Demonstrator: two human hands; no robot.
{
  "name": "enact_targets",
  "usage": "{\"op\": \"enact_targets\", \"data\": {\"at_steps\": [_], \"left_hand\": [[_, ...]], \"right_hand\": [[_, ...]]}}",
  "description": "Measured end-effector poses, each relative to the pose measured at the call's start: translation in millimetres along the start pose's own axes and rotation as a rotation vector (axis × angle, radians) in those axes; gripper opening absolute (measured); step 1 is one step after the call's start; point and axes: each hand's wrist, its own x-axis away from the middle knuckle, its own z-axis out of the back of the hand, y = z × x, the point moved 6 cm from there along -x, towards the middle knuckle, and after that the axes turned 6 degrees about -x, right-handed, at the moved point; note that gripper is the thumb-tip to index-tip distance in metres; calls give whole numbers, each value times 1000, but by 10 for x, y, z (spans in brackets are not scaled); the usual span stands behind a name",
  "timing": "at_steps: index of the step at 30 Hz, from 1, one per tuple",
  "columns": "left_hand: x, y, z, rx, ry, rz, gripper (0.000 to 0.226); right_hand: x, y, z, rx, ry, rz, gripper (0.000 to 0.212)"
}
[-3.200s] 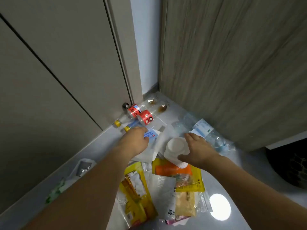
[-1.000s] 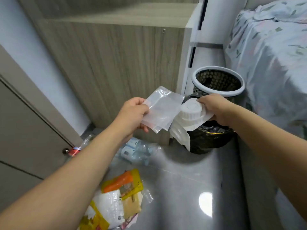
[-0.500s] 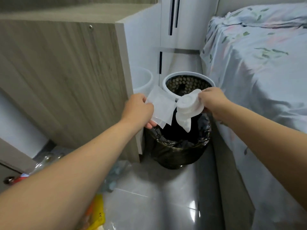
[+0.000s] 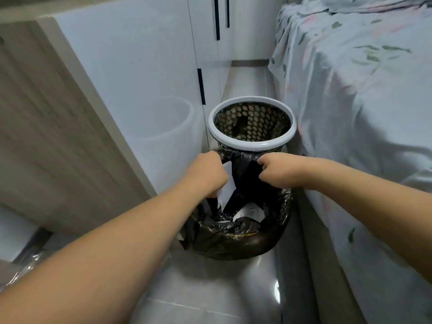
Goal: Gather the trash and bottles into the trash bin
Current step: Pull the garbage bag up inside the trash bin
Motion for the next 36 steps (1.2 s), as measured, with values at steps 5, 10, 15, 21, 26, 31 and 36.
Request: {"op": "enact_targets", "data": {"at_steps": [5, 10, 15, 21, 26, 31, 36], "left_hand": [[-156, 61, -343, -43, -96, 41, 16], [44, -54, -262, -48, 65, 15, 22], [718, -412, 28, 65, 324, -96, 26], [1621, -1200, 213, 117, 407, -181, 28], [2064, -2138, 190, -2, 339, -76, 36], [2654, -3382, 75, -56, 269, 65, 35], [3255, -4473, -318, 42, 179, 287, 27]], "right_hand": [[-31, -122, -314, 265, -38, 145, 6], [-46, -155, -391, 244, 15, 158, 25], [154, -363, -571, 192, 69, 224, 9], [662, -1030, -854, 172, 172, 300, 31], [881, -1818, -1599, 217, 63, 410, 21], [1064, -2691, -2598, 269, -72, 491, 30], [1072, -3183, -3468, 334, -180, 545, 18]]}}
